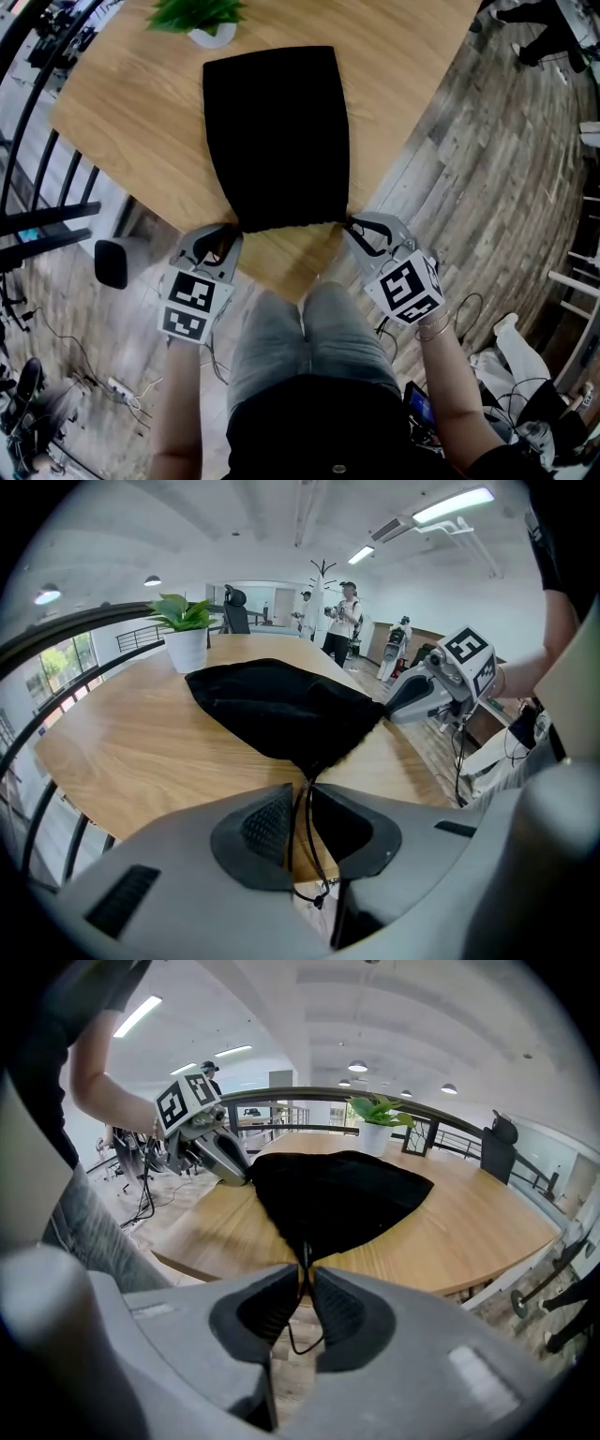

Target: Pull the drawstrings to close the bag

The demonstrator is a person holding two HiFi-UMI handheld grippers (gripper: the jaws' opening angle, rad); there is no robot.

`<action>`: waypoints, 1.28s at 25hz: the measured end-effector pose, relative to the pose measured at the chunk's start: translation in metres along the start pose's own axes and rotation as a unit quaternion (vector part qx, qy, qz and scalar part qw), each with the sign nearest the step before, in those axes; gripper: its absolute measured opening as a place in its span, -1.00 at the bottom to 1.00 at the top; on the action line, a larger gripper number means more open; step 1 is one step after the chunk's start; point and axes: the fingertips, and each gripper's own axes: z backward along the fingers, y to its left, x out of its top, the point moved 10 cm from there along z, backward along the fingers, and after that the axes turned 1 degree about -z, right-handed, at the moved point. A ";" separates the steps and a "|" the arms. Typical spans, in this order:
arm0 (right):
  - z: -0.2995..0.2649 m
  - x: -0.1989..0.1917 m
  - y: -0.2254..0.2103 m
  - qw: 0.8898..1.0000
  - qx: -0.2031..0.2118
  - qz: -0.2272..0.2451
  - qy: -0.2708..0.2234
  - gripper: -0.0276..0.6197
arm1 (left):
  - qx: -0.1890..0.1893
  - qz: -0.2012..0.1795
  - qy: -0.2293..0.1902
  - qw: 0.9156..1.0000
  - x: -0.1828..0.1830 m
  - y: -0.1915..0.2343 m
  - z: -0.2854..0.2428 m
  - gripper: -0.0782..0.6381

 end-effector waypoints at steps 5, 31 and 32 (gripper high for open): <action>0.003 -0.001 0.004 1.000 -0.009 -0.007 0.007 -0.90 | 0.001 -0.001 0.003 1.000 -0.001 -0.004 0.003 -0.59; 0.043 0.007 0.001 0.999 -0.045 -0.027 -0.005 -0.90 | 0.014 -0.018 -0.021 1.000 0.018 -0.013 0.033 -0.73; 0.045 0.009 -0.001 0.998 -0.048 -0.031 -0.012 -0.90 | 0.020 -0.020 -0.028 0.999 0.022 -0.012 0.036 -0.73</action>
